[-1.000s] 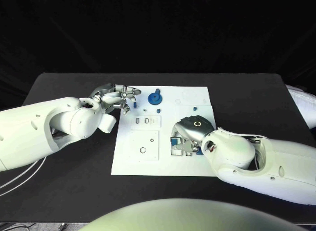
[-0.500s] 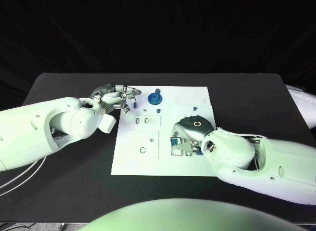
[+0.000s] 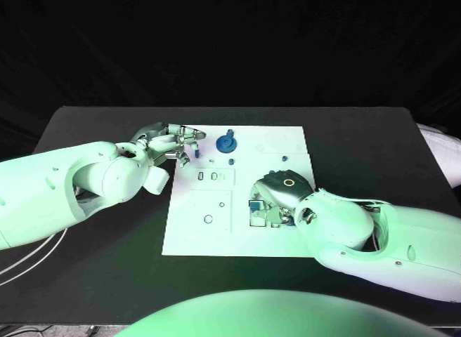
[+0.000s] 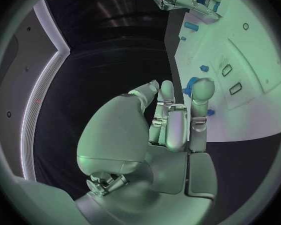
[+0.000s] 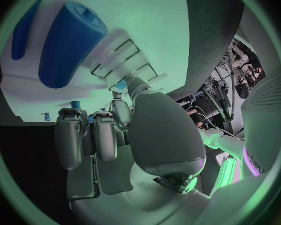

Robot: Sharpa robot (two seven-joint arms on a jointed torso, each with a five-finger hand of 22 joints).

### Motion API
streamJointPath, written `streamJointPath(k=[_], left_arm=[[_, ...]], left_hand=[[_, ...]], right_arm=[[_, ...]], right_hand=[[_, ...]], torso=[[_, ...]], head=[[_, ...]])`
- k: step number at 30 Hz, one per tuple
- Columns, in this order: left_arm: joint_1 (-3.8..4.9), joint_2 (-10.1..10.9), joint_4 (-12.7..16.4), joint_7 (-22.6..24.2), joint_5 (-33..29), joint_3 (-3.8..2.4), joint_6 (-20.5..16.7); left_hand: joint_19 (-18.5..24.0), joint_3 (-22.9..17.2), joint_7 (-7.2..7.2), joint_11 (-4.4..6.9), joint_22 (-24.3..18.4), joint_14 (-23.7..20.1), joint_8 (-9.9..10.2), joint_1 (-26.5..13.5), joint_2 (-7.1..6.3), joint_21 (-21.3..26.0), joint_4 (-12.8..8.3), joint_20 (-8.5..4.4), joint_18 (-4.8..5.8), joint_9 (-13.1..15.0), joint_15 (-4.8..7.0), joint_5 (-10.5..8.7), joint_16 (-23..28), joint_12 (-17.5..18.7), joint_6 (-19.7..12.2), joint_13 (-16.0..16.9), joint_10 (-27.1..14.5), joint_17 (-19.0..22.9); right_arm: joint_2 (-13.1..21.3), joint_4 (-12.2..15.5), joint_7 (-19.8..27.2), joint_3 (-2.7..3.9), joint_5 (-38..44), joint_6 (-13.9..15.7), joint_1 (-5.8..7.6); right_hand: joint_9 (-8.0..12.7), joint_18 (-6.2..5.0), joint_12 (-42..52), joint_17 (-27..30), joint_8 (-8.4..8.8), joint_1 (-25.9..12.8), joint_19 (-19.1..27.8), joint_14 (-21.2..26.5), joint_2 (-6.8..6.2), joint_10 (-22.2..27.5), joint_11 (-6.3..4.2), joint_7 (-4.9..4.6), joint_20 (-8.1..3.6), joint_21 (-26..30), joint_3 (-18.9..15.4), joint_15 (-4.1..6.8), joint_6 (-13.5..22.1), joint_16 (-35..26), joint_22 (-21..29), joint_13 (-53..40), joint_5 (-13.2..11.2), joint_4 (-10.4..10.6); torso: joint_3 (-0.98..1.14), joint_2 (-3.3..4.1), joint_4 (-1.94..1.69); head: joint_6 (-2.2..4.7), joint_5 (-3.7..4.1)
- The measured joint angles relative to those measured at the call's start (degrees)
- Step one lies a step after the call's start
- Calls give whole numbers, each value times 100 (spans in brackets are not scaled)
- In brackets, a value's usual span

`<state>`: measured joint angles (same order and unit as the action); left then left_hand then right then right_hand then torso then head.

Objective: Assemble the parts on the task board

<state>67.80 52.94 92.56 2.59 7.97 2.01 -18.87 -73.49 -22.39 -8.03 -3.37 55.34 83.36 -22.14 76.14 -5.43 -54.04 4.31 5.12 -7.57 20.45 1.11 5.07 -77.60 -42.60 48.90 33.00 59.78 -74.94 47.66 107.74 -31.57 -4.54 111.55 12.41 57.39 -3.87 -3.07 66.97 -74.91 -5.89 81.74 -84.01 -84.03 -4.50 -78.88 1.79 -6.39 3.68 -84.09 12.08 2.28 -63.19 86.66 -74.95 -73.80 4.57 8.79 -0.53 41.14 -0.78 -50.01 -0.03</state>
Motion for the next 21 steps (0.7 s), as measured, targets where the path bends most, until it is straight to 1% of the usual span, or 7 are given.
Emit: streamJointPath(k=[5,14,16,18,21], left_arm=[[0,0,-3,-13,7,0,2],[0,0,-13,-35,14,0,8],[0,0,-15,-39,15,0,9],[0,0,-18,-43,17,0,11],[0,0,-20,-49,18,0,14]], left_hand=[[0,0,0,0,-1,0,0,0,0,0,0,0,-1,0,0,-2,0,0,0,0,0,0],[0,0,0,0,0,0,0,0,0,0,0,0,-1,0,0,-2,0,0,0,0,0,1],[0,0,0,0,0,0,0,0,0,0,0,0,0,0,0,-2,0,0,0,1,0,1],[0,0,0,0,0,0,0,0,0,0,0,0,0,1,0,-2,0,0,0,1,0,1],[0,0,0,0,0,0,0,0,0,0,0,0,-1,1,0,-2,0,0,0,1,0,2]], right_arm=[[61,30,6,-5,-16,53,-6],[148,97,9,-6,-33,169,-7],[158,111,14,-4,-34,199,-5],[174,137,24,4,-35,250,1],[192,168,41,11,-35,323,8]], right_hand=[[17,0,16,0,24,-18,0,0,13,-1,0,16,0,0,156,0,-15,0,0,8,88,65],[-3,0,21,1,40,-322,0,0,-201,-11,-11,12,1,0,409,0,-11,0,1,11,246,205],[-8,0,21,1,40,-384,0,0,-202,-11,-11,-11,1,0,441,0,13,0,1,15,277,236],[-18,0,21,1,84,-507,0,0,-239,-11,-10,-38,1,0,521,0,39,0,1,17,443,299],[-17,0,21,1,104,-617,0,0,-318,-12,-11,-38,1,0,609,0,38,0,2,17,615,369]], torso=[[-2,-3,1],[-2,-5,2],[-2,-5,2],[-2,-5,1],[-4,-6,-1]], head=[[0,2],[0,12],[0,16],[0,20],[0,21]])
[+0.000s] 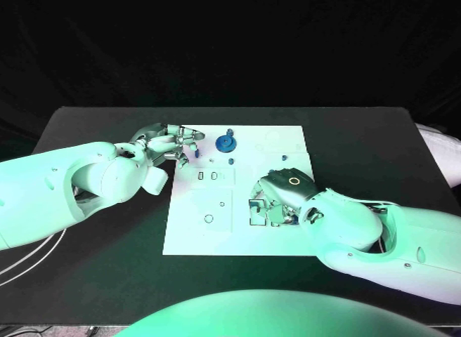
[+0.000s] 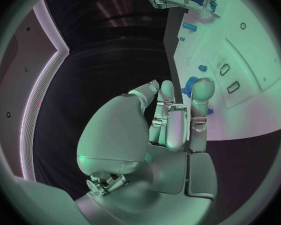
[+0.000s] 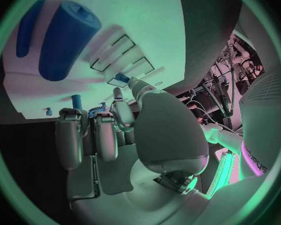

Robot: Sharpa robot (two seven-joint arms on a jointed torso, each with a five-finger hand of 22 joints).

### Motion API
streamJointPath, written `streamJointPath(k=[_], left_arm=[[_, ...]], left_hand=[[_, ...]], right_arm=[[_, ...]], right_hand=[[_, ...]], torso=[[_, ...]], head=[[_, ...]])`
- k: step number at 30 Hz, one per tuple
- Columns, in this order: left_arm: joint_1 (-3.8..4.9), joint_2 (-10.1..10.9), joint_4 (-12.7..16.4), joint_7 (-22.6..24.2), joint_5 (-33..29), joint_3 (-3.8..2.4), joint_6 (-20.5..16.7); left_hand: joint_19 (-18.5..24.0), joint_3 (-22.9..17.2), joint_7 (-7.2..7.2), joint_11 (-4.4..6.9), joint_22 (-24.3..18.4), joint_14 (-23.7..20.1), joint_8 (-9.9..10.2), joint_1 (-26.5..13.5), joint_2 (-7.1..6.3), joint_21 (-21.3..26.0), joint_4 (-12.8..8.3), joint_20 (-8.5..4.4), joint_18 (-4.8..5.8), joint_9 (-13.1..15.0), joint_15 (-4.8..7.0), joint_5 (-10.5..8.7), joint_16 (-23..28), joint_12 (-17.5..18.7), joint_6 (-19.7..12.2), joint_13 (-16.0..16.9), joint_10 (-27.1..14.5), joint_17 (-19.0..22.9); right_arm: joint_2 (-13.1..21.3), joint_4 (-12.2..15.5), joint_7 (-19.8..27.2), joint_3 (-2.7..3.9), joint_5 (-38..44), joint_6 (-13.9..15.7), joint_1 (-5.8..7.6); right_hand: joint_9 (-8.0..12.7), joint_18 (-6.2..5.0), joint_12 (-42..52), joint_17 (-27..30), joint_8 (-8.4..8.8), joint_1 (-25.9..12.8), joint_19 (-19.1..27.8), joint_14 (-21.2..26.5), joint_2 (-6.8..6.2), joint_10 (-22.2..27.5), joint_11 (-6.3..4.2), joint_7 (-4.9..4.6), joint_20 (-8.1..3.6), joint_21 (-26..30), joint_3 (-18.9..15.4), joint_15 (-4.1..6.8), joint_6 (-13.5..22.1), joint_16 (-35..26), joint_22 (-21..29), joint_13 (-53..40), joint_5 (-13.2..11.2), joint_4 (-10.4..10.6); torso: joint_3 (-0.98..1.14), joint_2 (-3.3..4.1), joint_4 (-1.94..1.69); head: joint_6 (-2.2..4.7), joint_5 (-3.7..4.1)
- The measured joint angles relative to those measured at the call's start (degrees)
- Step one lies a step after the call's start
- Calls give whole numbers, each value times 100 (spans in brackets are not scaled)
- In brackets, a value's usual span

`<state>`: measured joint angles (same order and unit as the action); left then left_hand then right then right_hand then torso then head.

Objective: Assemble the parts on the task board

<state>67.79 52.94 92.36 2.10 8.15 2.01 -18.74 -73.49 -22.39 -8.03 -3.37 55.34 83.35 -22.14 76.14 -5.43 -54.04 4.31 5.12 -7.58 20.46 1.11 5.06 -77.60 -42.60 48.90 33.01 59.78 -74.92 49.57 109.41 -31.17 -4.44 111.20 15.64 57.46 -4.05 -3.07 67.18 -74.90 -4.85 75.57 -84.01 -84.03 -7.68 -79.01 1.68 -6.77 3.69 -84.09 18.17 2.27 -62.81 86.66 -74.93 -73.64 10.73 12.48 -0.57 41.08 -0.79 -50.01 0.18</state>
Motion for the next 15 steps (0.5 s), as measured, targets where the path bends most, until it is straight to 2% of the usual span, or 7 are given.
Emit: streamJointPath(k=[7,12,15], left_arm=[[0,0,-2,-11,4,0,6],[0,2,-2,-17,7,0,10],[0,2,-2,-20,9,0,14]], left_hand=[[0,0,0,0,-15,0,0,25,25,0,0,0,0,-8,0,0,0,0,0,-8,0,0],[0,0,0,0,-15,0,0,30,30,-1,0,0,0,-8,0,0,0,0,0,-8,0,1],[0,0,0,0,-15,0,0,30,30,11,0,0,0,-8,0,0,0,0,0,-8,0,1]], right_arm=[[46,27,39,0,-7,119,4],[76,34,57,0,-13,148,10],[77,27,69,0,-17,149,13]], right_hand=[[13,0,0,-3,0,-44,0,0,-66,13,13,0,0,0,170,0,0,0,0,7,147,32],[13,0,0,-4,0,-44,0,0,-65,13,13,0,0,0,342,0,0,0,1,7,147,-6],[13,0,0,-4,0,-16,0,0,-94,13,13,0,0,0,493,0,0,0,1,7,64,-52]], torso=[[-2,1,-1],[-2,2,-1],[-1,3,-1]], head=[[0,0],[0,-3],[0,-4]])
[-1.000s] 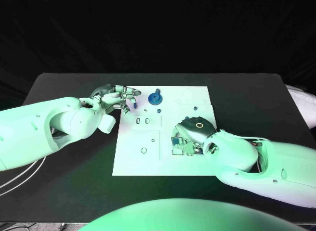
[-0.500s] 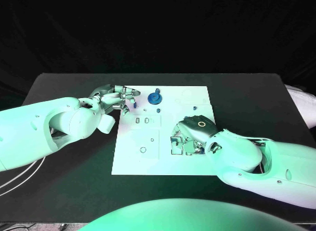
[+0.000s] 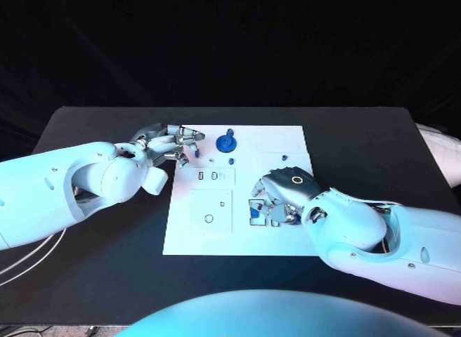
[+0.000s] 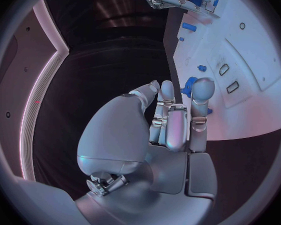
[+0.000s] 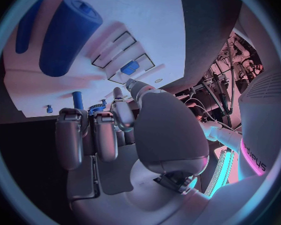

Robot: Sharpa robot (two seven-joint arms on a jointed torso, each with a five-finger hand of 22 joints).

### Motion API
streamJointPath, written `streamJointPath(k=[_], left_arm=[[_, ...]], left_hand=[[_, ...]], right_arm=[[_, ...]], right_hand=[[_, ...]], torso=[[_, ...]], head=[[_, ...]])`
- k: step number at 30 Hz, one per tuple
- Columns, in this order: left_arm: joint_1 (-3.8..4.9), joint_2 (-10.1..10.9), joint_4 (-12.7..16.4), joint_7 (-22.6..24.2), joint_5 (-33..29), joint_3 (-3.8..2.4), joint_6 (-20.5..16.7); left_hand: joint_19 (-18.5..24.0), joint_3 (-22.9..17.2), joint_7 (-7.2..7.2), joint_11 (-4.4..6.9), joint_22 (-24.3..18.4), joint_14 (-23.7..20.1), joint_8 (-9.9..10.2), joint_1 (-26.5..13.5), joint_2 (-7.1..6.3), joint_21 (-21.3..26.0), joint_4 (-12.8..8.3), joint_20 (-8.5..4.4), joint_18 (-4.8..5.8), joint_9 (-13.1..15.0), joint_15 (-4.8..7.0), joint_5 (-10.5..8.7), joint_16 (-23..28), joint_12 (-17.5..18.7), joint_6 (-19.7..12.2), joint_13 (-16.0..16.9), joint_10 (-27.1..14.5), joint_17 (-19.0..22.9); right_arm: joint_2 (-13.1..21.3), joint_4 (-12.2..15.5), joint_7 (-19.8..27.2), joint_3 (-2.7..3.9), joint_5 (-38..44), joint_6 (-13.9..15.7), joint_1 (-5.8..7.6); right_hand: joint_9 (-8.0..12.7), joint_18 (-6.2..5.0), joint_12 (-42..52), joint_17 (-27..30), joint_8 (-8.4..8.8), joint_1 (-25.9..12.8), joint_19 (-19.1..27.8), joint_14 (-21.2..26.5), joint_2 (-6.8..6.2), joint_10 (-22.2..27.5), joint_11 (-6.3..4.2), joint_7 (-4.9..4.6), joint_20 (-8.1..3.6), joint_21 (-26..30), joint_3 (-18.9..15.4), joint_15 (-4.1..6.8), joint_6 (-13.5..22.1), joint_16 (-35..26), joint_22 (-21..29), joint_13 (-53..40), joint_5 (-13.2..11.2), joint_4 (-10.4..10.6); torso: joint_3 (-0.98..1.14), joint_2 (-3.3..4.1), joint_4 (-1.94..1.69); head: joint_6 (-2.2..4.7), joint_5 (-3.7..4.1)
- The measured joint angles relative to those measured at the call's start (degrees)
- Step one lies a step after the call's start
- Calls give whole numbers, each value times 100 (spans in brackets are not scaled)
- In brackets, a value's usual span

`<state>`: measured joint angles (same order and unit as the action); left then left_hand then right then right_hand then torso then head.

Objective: Assemble the parts on the task board

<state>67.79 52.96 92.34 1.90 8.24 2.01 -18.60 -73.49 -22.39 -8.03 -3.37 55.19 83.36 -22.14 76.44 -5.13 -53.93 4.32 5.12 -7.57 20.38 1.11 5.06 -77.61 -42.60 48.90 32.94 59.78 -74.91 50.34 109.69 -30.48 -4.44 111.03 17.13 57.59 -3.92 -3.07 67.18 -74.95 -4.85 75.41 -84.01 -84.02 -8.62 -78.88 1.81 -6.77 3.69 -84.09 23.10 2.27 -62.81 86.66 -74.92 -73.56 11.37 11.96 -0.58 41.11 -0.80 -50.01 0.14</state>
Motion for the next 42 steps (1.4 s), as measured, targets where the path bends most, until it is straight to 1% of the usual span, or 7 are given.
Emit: streamJointPath(k=[3,4,8,12,19,26,42], left_arm=[[0,0,0,-2,1,0,3],[0,0,0,-3,2,0,4],[0,0,-1,-8,4,0,7],[0,0,-1,-13,6,0,12],[0,0,-9,-21,10,0,19],[-1,-3,-15,-29,15,0,22],[-2,-3,-11,-46,22,1,26]], left_hand=[[0,0,0,0,-10,0,0,0,0,24,0,0,-1,0,0,0,0,0,0,0,0,0],[0,0,0,0,-10,0,0,0,0,24,0,0,0,0,0,0,0,0,0,0,0,0],[0,0,0,0,-10,0,0,0,0,24,0,0,0,0,0,0,0,0,0,0,0,0],[0,0,0,0,-10,0,0,0,0,24,0,0,0,1,0,0,0,0,0,1,0,0],[0,0,0,0,-10,0,0,0,0,24,0,0,0,-4,0,0,0,0,0,1,0,1],[0,0,0,0,-10,0,0,0,0,24,0,0,0,-4,0,0,0,0,0,-4,0,1],[0,16,0,0,-21,-20,0,0,0,24,-16,0,0,-15,-20,0,0,0,0,-12,0,1]], right_arm=[[3,-6,9,0,-3,-1,4],[7,-6,14,0,-4,-1,5],[35,23,58,0,-17,-7,9],[120,109,130,1,-25,38,10],[286,290,257,5,-54,192,24],[309,321,305,5,-136,194,28],[153,110,262,4,-338,-213,26]], right_hand=[[0,0,0,0,0,0,0,0,0,0,0,0,0,0,89,0,0,0,0,0,-56,-42],[0,0,0,0,1,37,0,0,-38,0,0,0,0,0,104,0,0,0,0,0,-88,-58],[0,0,-9,1,35,-122,0,0,-379,0,0,0,0,0,-66,0,0,0,0,13,-144,-126],[0,0,-4,1,57,-117,0,0,-485,21,21,-37,0,0,-283,0,38,0,1,-10,-239,-251],[0,0,105,1,57,-66,0,0,-473,-22,19,-37,0,0,-359,0,38,0,1,-95,-239,-327],[0,0,105,2,57,-66,0,0,-474,-22,19,-37,1,0,-382,0,38,0,1,-95,-239,-350],[2,0,104,3,57,-67,0,0,-474,-21,19,-37,1,0,-397,0,38,0,-3,-78,-239,-366]], torso=[[1,2,-1],[2,2,-2],[2,2,-1],[2,2,3],[-1,-1,7],[1,-3,1],[-1,5,-5]], head=[[0,2],[0,3],[0,7],[0,7],[0,18],[0,21],[0,5]])
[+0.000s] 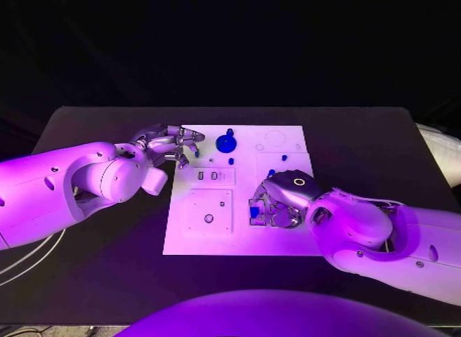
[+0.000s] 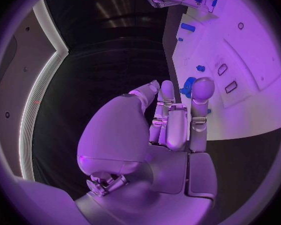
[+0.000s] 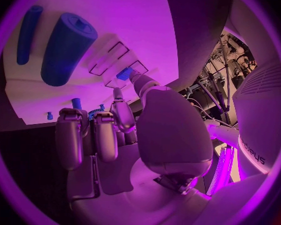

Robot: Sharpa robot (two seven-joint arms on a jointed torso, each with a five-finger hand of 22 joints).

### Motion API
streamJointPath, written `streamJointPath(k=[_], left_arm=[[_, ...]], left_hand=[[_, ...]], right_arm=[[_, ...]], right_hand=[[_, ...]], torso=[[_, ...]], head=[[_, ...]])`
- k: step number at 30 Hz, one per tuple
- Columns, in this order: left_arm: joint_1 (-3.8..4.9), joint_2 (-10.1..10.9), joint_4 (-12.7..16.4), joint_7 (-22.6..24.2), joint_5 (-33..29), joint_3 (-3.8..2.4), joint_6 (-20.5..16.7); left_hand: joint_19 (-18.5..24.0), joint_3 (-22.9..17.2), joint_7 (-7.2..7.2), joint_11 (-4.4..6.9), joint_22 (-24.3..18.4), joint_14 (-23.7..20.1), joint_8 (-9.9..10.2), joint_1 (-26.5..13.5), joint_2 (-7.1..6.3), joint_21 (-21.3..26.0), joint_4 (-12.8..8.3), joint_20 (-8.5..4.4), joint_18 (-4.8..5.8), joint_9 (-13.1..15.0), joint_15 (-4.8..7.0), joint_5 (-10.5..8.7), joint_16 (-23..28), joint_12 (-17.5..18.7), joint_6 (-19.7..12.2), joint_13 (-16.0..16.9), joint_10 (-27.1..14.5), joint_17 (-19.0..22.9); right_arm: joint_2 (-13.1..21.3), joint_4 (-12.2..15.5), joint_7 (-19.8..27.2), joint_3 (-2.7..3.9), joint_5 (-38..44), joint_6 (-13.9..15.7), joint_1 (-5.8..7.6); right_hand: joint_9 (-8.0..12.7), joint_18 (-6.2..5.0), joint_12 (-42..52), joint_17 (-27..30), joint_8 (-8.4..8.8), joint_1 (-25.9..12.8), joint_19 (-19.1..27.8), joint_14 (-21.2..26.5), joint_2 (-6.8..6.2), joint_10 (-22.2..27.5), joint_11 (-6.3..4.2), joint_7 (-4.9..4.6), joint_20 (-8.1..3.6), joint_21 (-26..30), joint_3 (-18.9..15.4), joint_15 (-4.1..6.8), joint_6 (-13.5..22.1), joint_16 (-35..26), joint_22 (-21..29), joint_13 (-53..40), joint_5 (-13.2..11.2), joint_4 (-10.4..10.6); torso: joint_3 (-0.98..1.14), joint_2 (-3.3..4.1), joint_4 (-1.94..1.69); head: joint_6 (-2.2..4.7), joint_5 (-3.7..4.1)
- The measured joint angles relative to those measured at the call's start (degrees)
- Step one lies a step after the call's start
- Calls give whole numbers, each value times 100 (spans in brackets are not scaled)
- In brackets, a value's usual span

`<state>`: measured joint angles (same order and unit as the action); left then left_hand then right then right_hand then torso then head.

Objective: Assemble the parts on the task board

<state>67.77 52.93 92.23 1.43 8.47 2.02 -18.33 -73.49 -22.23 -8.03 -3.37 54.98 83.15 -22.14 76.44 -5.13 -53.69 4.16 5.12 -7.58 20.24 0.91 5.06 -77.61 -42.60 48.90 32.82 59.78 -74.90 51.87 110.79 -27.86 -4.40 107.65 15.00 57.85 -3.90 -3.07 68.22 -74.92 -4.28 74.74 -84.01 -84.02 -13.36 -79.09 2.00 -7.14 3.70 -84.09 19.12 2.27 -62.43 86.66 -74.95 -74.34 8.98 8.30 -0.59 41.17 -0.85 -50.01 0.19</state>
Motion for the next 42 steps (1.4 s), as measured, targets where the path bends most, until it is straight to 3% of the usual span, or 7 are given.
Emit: streamJointPath(k=[29,32,42], left_arm=[[0,-3,-2,-23,22,0,7],[0,-4,-1,-28,24,0,8],[0,-4,4,-46,35,0,13]], left_hand=[[0,0,0,20,1,0,0,0,0,0,0,0,0,-6,0,0,22,0,0,-7,-21,-4],[0,0,0,20,1,0,0,0,0,0,0,0,0,-5,0,0,22,0,0,-7,-21,-3],[0,0,0,20,1,0,0,0,0,0,0,0,0,-5,0,0,22,0,0,-7,-21,-3]], right_arm=[[-131,-128,-72,-1,-96,-382,-4],[-169,-170,-76,-5,-96,-398,-8],[-225,-223,-72,2,-117,-455,-4]], right_hand=[[-24,0,-1,1,-12,-3,0,0,2,0,0,41,0,0,-46,0,-41,0,2,0,0,-15],[-25,0,-1,2,-13,-1,0,0,63,0,0,47,0,0,-46,0,-47,0,2,0,0,-15],[-20,0,-1,-3,-15,-24,0,0,84,0,0,62,0,0,-89,0,-63,0,3,0,0,-9]], torso=[[5,1,4],[3,1,2],[-1,1,2]], head=[[0,-2],[0,3],[0,-12]])
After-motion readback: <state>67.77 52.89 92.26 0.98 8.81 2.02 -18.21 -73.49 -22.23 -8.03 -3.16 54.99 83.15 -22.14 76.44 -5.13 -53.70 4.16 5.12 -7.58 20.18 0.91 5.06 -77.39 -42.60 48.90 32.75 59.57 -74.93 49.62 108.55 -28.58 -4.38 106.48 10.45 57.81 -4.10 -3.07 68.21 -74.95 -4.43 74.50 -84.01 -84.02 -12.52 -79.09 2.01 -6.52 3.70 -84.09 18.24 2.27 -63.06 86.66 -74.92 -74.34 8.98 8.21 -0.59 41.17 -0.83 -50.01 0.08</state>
